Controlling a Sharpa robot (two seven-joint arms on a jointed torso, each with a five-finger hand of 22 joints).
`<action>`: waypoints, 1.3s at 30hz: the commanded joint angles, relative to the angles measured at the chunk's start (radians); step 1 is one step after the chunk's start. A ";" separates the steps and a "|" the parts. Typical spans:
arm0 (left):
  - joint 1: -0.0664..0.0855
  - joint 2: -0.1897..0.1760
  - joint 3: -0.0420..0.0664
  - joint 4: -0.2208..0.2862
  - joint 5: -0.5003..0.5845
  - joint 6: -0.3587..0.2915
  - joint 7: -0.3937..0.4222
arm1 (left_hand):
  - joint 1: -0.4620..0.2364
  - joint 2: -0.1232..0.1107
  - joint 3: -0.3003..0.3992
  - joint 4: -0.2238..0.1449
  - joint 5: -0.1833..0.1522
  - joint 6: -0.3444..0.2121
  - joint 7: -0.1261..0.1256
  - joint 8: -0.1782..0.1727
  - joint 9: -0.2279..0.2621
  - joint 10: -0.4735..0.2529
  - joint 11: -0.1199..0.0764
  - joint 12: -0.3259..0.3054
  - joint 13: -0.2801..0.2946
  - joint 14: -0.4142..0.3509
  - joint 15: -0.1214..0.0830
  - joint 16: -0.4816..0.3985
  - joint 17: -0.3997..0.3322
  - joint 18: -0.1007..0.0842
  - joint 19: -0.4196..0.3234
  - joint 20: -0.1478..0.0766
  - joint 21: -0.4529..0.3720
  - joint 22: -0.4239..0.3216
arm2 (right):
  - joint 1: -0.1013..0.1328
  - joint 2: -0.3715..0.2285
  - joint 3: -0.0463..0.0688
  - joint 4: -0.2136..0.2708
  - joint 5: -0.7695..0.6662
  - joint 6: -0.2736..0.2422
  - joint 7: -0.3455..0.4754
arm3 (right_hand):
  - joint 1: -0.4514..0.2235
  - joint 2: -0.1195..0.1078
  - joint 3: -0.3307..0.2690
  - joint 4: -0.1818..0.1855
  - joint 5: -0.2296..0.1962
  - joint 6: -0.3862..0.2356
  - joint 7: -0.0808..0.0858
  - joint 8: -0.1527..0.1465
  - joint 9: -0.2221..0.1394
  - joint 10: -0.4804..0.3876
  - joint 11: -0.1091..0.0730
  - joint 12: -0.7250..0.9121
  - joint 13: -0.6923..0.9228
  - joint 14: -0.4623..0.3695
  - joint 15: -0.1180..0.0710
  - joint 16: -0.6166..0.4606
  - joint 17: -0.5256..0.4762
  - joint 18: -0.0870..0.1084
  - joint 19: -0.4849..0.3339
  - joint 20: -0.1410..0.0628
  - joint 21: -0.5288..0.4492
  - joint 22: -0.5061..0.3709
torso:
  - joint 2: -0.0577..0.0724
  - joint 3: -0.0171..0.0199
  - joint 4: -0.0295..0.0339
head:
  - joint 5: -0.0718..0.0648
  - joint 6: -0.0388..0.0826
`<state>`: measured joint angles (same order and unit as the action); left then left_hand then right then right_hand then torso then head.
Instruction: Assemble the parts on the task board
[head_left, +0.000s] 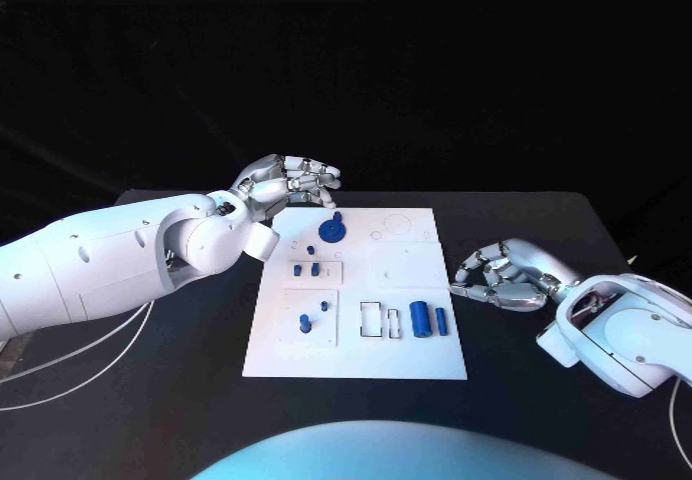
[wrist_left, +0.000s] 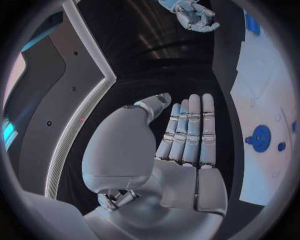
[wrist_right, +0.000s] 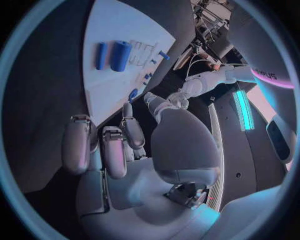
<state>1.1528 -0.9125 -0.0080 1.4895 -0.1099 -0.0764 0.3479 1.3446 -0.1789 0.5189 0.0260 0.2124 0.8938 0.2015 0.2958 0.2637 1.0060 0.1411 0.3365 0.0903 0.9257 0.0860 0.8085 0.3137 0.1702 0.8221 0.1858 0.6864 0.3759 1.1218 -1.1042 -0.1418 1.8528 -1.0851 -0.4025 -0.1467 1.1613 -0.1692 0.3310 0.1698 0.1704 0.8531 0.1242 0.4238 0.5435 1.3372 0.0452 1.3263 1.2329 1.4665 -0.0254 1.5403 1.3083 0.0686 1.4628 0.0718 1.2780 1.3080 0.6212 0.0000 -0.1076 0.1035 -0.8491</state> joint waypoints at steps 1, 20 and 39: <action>0.000 0.000 0.000 0.005 -0.003 0.013 0.007 | -0.003 0.007 0.001 0.000 0.004 -0.009 0.001 -0.004 0.001 -0.006 0.003 0.005 0.001 -0.007 0.001 0.004 0.001 0.010 0.003 0.004 -0.004 -0.001 | -0.009 0.003 -0.002 0.011 -0.118 0.043 -0.139 | 0.029 -0.008 -0.004 0.000 -0.003 -0.019 0.005 -0.010 0.004 0.000 0.002 0.002 0.003 0.087 0.000 0.005 0.176 -0.010 0.016 0.004 0.000 0.148 | 0.001 -0.0028 -0.0004 | -0.015 -0.003; 0.000 -0.007 0.000 0.011 -0.003 0.013 0.006 | -0.005 0.009 0.001 0.001 0.004 -0.008 0.001 -0.004 0.002 -0.007 0.003 0.005 0.001 -0.007 0.001 0.004 0.002 0.010 0.004 0.005 -0.005 -0.002 | -0.065 0.089 -0.008 0.000 -0.227 -0.008 -0.252 | 0.008 -0.016 -0.078 0.092 0.034 -0.009 -0.011 0.037 0.089 -0.024 -0.010 -0.022 -0.010 0.084 -0.009 0.000 0.163 -0.004 0.004 -0.003 -0.031 0.145 | 0.003 -0.0012 0.0002 | -0.017 -0.010; 0.000 -0.008 0.000 0.012 -0.003 0.015 0.005 | -0.005 0.009 0.001 0.001 0.004 -0.008 0.001 -0.004 0.002 -0.007 0.003 0.005 0.001 -0.007 0.001 0.004 0.002 0.010 0.004 0.005 -0.005 -0.002 | -0.079 0.159 -0.008 -0.045 -0.272 -0.002 -0.283 | 0.003 -0.009 -0.091 0.116 0.047 -0.008 -0.011 0.035 0.095 -0.025 -0.009 -0.024 -0.010 0.084 -0.008 -0.001 0.161 -0.003 0.003 -0.002 -0.036 0.144 | 0.005 -0.0014 0.0015 | -0.009 -0.009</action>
<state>1.1526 -0.9206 -0.0084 1.4987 -0.1101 -0.0762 0.3472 1.3446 -0.1789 0.5189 0.0260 0.2124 0.8938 0.2015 0.2958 0.2644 1.0061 0.1412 0.3365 0.0900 0.9257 0.0860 0.8085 0.3144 0.1702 0.8221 0.1857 0.6864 0.3752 1.0448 -0.9473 -0.1496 1.8110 -1.3276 -0.4116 -0.4097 1.1699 -0.1804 0.2415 0.2792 0.2112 0.8502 0.1106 0.4621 0.6376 1.3112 0.0305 1.3025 1.2231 1.4666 -0.0325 1.5396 1.3078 0.0688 1.4626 0.0718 1.2478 1.3075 0.6266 -0.0002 -0.1060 0.0928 -0.8575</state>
